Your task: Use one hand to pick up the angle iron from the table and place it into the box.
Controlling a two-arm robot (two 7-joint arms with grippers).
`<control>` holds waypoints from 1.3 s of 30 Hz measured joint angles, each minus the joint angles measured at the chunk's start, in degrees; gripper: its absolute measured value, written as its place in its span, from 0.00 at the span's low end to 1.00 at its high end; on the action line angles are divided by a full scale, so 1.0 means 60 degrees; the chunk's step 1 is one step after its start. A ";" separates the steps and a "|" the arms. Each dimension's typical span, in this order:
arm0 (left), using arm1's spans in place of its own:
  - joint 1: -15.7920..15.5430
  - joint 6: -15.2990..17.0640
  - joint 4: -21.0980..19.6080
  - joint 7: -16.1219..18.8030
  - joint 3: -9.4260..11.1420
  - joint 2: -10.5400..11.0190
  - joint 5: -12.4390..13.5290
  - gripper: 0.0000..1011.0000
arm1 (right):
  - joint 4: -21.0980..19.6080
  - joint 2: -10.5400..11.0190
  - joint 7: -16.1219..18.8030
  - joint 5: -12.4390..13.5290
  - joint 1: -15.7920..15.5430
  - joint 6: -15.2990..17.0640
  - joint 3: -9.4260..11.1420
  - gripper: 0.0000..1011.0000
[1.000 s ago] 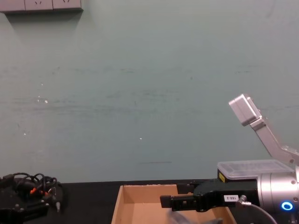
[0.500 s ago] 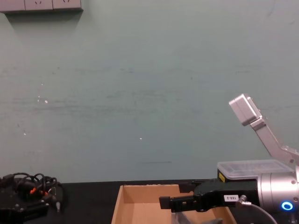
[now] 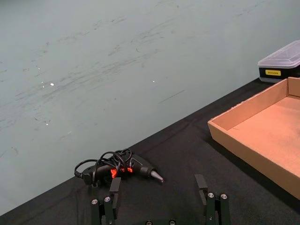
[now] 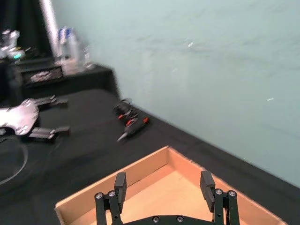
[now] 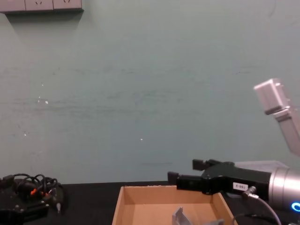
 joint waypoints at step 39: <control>0.0000 0.0000 0.0000 0.0000 0.0000 0.0000 0.0000 0.99 | -0.3097 0.0245 -0.3549 -0.0588 -0.3060 0.1072 0.2033 0.99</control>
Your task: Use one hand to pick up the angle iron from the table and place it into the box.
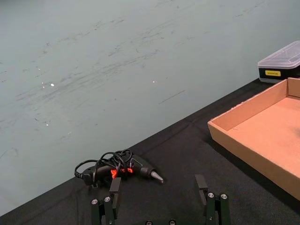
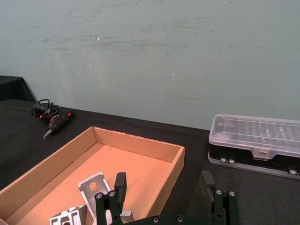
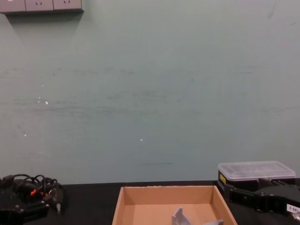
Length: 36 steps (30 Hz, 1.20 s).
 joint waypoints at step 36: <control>0.0000 -0.0001 0.0000 0.0000 0.0000 0.0000 0.0000 0.99 | 0.0027 0.0010 0.0012 0.0005 0.0016 -0.0040 -0.0051 0.99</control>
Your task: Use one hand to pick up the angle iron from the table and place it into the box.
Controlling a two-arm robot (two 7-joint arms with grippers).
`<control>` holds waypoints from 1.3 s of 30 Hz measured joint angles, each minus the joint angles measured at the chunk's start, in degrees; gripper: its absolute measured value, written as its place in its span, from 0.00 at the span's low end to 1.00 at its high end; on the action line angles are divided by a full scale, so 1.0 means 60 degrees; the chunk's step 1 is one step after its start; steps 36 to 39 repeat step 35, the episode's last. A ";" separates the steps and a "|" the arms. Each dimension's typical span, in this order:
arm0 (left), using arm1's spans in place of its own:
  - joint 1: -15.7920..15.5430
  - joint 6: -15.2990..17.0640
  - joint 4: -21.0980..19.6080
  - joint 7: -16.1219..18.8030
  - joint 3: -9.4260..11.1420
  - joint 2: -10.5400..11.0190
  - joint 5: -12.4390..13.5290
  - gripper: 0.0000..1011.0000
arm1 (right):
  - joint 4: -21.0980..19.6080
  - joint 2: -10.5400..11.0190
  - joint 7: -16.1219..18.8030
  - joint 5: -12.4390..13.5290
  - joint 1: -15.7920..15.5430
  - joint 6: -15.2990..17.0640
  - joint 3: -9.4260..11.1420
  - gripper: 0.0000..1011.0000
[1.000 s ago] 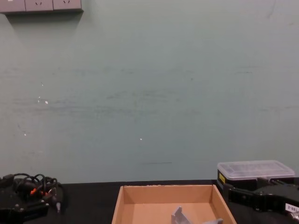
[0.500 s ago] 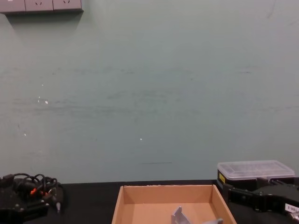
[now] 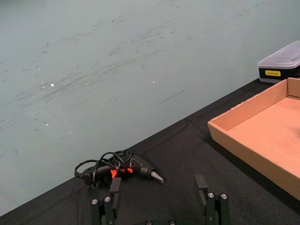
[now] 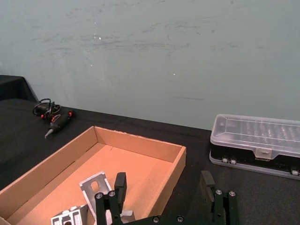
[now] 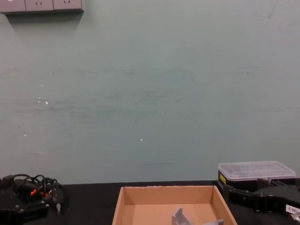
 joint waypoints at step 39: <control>0.0000 0.0000 0.0000 0.0000 0.0000 -0.0001 0.0000 0.99 | -0.0001 0.0000 0.0000 0.0001 0.0000 0.0000 0.0000 0.99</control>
